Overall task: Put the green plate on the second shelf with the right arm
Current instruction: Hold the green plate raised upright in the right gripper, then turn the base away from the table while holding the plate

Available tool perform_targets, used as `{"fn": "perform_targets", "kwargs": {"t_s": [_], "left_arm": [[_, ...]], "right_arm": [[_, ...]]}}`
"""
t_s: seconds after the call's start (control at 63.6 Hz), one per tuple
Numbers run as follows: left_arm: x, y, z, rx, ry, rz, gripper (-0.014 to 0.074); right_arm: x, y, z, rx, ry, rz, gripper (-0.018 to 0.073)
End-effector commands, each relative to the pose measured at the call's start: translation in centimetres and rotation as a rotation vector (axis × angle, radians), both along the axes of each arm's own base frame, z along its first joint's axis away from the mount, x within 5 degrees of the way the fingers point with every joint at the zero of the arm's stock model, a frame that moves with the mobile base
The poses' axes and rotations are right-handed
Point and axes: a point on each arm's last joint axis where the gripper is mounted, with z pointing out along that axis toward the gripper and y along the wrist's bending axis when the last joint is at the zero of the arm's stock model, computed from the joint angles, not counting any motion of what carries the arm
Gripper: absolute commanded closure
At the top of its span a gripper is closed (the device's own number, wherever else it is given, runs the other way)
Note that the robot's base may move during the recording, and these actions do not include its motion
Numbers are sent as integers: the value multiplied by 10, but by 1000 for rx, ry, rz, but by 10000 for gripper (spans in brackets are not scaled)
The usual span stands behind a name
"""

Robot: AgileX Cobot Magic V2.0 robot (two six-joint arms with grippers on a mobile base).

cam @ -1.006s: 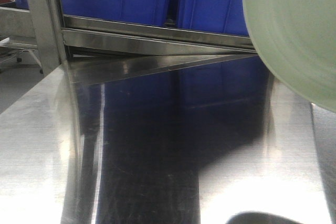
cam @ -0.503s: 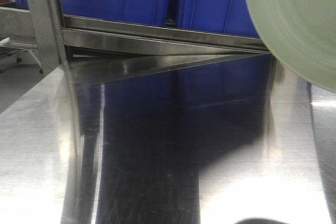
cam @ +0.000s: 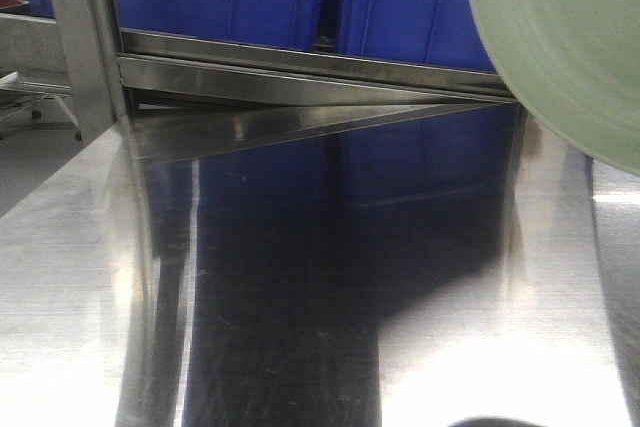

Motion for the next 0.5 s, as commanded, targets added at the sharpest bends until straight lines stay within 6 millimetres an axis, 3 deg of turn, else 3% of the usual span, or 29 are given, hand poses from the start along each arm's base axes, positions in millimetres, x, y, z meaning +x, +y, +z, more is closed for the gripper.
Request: {"fn": "perform_targets", "kwargs": {"t_s": [0.0,0.487], "left_arm": [[0,0,-5,-4,-56,-3,466],[0,0,-5,-4,-56,-3,466]], "right_arm": [[-4,-1,21,18,-143,-6,501],[-4,-1,21,18,-143,-6,501]]}}
